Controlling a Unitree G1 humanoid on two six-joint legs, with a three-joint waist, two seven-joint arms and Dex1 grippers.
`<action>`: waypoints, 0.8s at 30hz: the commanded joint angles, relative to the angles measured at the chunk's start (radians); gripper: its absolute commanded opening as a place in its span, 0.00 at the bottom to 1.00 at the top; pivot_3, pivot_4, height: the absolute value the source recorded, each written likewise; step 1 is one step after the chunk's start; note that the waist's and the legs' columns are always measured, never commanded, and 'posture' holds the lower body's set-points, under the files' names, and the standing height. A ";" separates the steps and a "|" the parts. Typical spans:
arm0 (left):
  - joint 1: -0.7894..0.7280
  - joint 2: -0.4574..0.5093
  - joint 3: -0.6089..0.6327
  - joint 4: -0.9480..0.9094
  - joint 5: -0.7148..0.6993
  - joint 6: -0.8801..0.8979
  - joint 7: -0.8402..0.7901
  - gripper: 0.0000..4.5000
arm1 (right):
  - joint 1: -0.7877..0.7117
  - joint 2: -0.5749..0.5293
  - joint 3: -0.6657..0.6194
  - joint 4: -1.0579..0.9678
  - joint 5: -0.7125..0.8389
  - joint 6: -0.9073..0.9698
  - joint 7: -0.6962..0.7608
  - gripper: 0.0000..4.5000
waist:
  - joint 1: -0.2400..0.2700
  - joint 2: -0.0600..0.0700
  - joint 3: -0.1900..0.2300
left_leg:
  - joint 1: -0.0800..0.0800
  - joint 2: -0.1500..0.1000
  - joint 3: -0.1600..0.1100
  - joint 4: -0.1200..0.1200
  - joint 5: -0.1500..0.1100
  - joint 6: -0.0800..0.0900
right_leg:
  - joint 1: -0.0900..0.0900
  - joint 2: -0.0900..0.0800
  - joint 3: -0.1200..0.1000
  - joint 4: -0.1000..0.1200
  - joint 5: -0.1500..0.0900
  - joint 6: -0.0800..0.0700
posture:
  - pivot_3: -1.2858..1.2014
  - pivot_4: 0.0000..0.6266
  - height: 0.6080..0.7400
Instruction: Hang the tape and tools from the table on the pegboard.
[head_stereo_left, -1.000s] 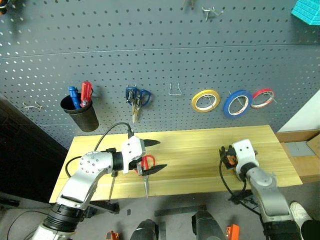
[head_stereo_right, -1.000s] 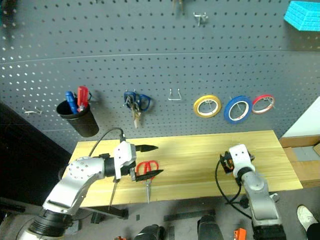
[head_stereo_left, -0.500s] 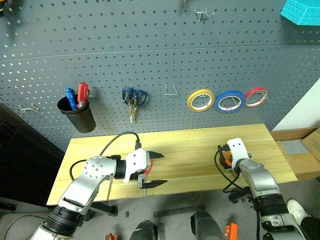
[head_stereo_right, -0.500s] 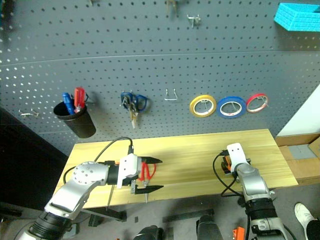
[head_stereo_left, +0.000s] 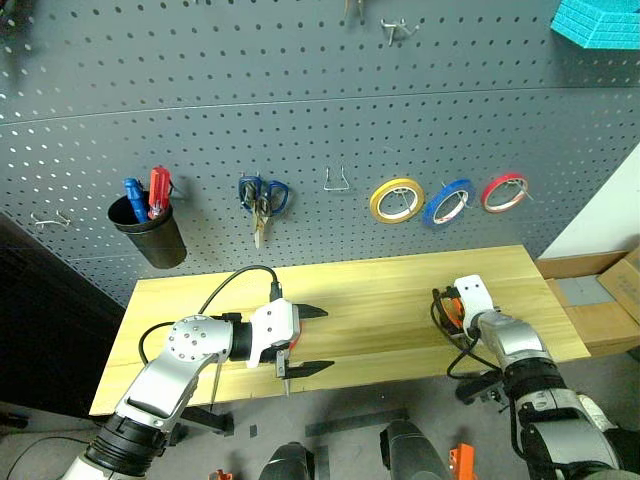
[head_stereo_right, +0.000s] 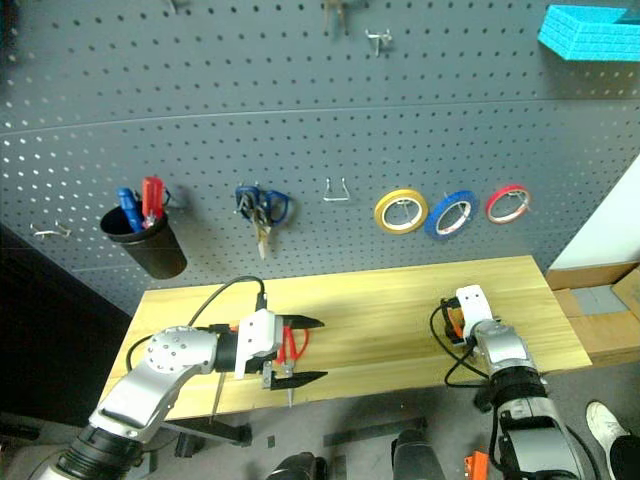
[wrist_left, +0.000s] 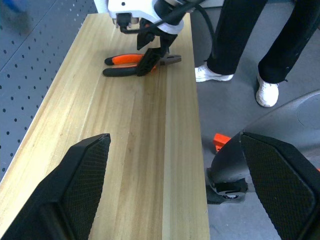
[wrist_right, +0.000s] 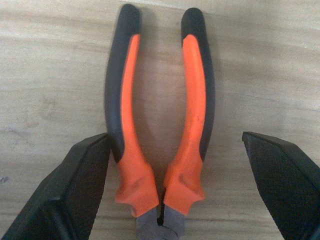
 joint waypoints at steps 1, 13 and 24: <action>0.006 -0.008 0.019 -0.028 -0.005 -0.015 0.014 0.98 | -0.022 -0.011 -0.005 0.045 0.022 0.017 0.051 0.99 | 0.000 0.000 -0.001 | 0.000 0.000 0.000 0.000 0.000 0.000 | 0.000 0.000 0.000 0.000 0.000 0.000 | 0.46 0.19 1.00; 0.046 -0.050 0.088 -0.044 -0.066 0.029 0.085 0.98 | 0.038 0.027 0.051 -0.131 0.018 0.025 0.073 0.56 | -0.001 -0.001 -0.011 | 0.000 0.001 0.000 0.000 0.000 0.000 | 0.000 0.001 0.000 0.000 0.000 0.000 | 0.47 0.19 1.00; 0.159 -0.188 0.332 -0.085 -0.238 0.044 0.279 0.98 | 0.325 0.182 0.223 -1.050 0.025 -0.044 0.015 0.56 | 0.004 0.000 -0.011 | -0.004 0.004 -0.001 0.000 0.000 -0.001 | -0.005 0.003 0.001 0.000 0.000 0.000 | 0.47 0.20 1.00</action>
